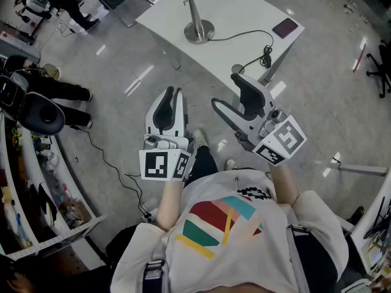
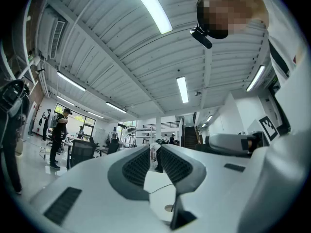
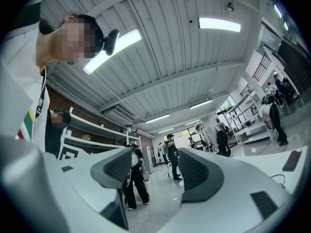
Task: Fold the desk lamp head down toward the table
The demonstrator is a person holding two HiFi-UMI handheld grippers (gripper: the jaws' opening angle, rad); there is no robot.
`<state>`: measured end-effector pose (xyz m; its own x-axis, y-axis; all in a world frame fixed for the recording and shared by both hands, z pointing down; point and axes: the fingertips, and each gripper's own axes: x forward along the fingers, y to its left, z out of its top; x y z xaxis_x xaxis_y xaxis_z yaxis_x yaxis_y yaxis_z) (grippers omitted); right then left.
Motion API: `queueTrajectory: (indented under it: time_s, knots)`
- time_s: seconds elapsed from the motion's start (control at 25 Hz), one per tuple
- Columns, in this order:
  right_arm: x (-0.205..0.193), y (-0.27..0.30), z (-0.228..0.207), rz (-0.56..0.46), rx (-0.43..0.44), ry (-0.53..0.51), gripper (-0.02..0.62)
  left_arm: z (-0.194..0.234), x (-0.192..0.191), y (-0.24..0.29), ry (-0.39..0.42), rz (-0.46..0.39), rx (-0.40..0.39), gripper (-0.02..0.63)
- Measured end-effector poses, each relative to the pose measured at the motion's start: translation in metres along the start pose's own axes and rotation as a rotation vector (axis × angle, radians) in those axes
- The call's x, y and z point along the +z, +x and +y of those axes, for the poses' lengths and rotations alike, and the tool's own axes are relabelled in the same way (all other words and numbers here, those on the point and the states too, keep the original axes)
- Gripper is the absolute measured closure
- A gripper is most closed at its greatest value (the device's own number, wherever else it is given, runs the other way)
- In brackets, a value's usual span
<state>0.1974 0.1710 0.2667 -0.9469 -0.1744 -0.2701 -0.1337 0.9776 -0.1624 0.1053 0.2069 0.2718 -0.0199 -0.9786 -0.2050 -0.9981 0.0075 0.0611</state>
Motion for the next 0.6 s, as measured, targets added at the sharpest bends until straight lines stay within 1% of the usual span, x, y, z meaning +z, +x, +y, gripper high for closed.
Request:
queueTrajectory:
  time_s: [0.16,0.24,0.36,0.44,0.48,0.56,0.6]
  knots:
    - [-0.010,0.035,-0.024,0.042,0.016,-0.053,0.311,0.024,-0.010,0.036,0.000,-0.023,-0.022,0.491]
    - [-0.014,0.057,-0.038,0.033,0.005,-0.052,0.311,0.041,-0.010,0.053,0.006,-0.040,-0.047,0.491]
    - [-0.013,0.107,-0.067,-0.010,-0.036,0.017,0.313,0.083,-0.002,0.083,0.037,-0.066,-0.093,0.489]
    - [-0.011,0.145,-0.089,-0.022,-0.070,0.057,0.313,0.121,0.006,0.107,0.040,-0.092,-0.103,0.489]
    - [-0.011,0.162,-0.097,-0.021,-0.084,0.061,0.313,0.138,0.010,0.117,0.025,-0.108,-0.112,0.482]
    - [-0.009,0.188,-0.112,-0.014,-0.111,0.037,0.313,0.168,0.017,0.137,-0.010,-0.137,-0.142,0.413]
    - [-0.007,0.200,-0.120,-0.011,-0.131,0.014,0.313,0.179,0.020,0.148,-0.017,-0.141,-0.163,0.390]
